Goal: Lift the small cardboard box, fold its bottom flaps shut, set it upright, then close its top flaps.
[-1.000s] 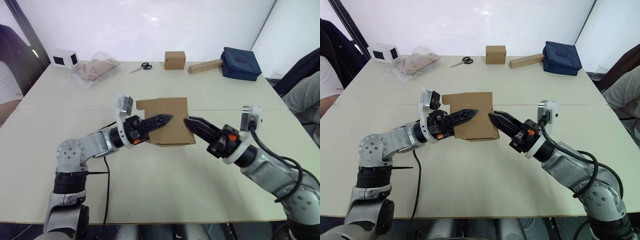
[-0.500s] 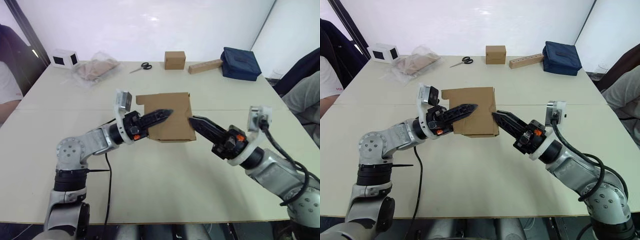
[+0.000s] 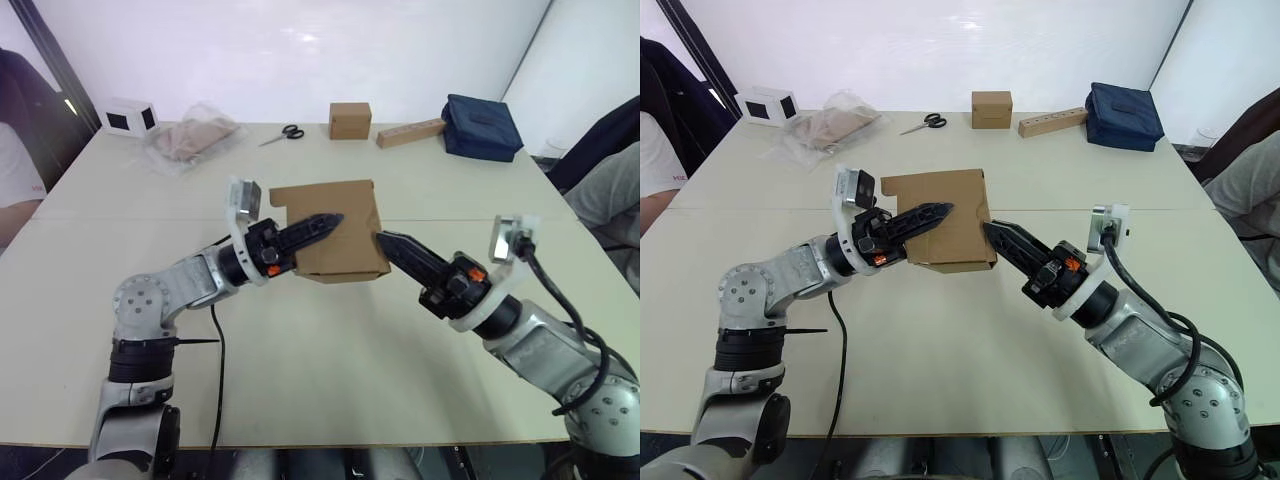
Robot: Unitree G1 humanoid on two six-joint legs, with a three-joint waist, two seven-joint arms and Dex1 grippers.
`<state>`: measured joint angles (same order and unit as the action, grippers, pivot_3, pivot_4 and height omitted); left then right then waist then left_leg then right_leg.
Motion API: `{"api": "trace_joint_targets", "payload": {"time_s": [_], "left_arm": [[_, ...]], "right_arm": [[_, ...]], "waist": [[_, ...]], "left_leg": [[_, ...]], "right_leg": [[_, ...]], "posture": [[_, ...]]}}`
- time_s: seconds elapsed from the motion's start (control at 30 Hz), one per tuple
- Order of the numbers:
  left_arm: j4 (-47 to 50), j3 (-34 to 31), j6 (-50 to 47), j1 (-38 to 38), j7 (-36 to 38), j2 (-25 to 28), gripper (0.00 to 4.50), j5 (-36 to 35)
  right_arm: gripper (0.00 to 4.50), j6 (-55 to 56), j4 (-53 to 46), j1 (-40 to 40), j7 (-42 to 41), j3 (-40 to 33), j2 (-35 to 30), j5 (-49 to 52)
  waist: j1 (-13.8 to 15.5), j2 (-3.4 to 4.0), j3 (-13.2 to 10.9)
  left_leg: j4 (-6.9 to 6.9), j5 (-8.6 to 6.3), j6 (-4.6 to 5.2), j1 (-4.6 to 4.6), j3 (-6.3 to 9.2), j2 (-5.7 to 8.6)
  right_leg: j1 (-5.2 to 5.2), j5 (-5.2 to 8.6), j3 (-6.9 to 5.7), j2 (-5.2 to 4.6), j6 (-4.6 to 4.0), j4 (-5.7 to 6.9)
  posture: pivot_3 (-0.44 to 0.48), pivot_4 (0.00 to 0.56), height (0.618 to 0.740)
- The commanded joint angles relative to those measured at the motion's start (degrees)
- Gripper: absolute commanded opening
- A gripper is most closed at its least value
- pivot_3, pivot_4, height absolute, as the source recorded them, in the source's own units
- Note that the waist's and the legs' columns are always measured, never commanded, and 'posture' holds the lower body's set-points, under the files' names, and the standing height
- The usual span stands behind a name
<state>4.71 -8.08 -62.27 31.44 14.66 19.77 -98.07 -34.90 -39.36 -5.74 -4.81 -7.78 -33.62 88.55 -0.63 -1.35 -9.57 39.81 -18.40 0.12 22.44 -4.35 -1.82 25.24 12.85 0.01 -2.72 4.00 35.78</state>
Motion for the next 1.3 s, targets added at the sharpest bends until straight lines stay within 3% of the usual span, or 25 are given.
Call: {"api": "trace_joint_targets", "payload": {"time_s": [0.03,0.4,0.9,1.3], "left_arm": [[0.8,-0.5,1.4,1.1,-0.2,-0.5,0.0,-0.7],[1.3,-0.1,2.5,1.3,-1.7,-2.4,0.0,-1.2],[3.6,1.0,4.2,0.3,-5.1,-5.6,0.0,-2.6],[0.6,-1.0,4.5,1.9,-2.1,-2.4,0.0,0.8]], "right_arm": [[0.88,-0.4,-3.6,-0.8,-0.6,1.9,0.4,1.2],[0.88,-3.1,-3.2,-3.6,-4.0,5.7,-1.8,-6.8],[0.88,-3.5,-2.7,-8.1,-0.7,9.1,4.8,-9.3],[0.88,-2.1,-1.3,-4.2,-0.6,-1.2,1.1,-1.4]], "waist": [[0.0,0.0,0.0],[0.1,0.0,0.0],[0.0,0.0,0.0],[0.0,0.0,0.0]], "left_leg": [[0.0,0.0,0.0,0.0,0.0,0.0],[0.0,0.0,0.0,0.0,0.0,0.0],[-0.01,0.0,0.0,0.0,0.0,0.0],[-0.01,0.0,0.0,0.0,0.0,0.01]], "right_leg": [[0.0,0.0,0.0,0.0,0.0,0.0],[0.0,0.0,0.0,0.01,0.0,0.0],[-0.01,0.0,0.0,0.01,0.0,-0.01],[-0.01,0.0,-0.01,0.03,0.0,-0.01]], "posture": [[0.0,0.15,0.74],[0.0,0.15,0.74],[0.0,0.15,0.74],[0.0,0.15,0.74]]}}
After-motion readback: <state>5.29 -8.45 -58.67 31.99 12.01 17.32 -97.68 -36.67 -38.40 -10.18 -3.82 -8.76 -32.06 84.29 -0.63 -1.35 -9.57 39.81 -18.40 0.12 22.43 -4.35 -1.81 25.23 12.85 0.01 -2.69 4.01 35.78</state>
